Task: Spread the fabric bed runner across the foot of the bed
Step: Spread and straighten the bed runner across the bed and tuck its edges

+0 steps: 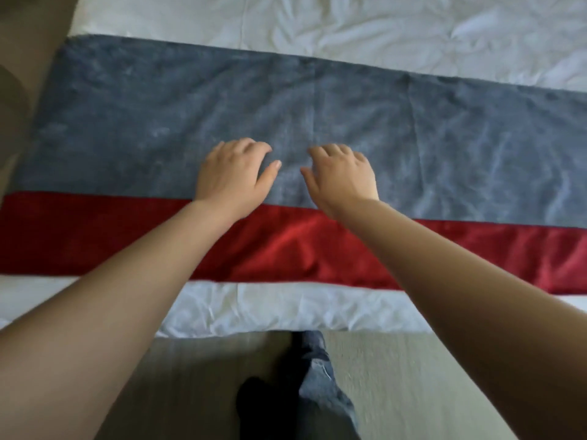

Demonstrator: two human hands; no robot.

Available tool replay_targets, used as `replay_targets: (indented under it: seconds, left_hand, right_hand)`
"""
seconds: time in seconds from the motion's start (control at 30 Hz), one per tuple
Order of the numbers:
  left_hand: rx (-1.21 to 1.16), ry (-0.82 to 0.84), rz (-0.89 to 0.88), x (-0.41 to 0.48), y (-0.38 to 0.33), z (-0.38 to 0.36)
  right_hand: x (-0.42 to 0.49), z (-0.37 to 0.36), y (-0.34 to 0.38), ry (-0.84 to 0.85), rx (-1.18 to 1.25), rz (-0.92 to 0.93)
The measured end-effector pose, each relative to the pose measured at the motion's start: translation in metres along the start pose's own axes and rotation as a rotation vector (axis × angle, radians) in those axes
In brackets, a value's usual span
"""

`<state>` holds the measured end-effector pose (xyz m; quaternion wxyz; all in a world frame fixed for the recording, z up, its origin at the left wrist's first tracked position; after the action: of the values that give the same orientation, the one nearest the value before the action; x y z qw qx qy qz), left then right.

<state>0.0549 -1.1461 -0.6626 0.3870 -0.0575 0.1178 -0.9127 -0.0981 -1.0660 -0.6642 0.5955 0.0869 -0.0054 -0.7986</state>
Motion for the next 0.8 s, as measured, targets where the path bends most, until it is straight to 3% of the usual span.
replay_targets:
  seconds: [0.2,0.5,0.8]
  left_hand:
    - [-0.027,0.012,0.024,-0.063,-0.023,-0.016]
    - [-0.009,0.204,0.053,-0.147,-0.037,-0.039]
    - [0.142,0.208,0.040,-0.149,-0.038,-0.037]
  right_hand:
    - [-0.067,-0.021,0.015,0.060,0.015,0.007]
    - [-0.149,-0.053,0.030,0.170,-0.003,0.122]
    - [-0.152,-0.056,0.027,0.098,0.000,0.168]
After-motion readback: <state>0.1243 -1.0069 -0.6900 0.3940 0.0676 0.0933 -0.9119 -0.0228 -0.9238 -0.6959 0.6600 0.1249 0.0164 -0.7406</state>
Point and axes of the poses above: each hand's wrist, its own x-axis towards the middle knuckle, its own z-axis out of the back of the hand, y = z × x, the point moved 2 cm from there along x, towards the middle knuckle, and after that the axes turned 3 degrees about y, right-handed, at the moved point
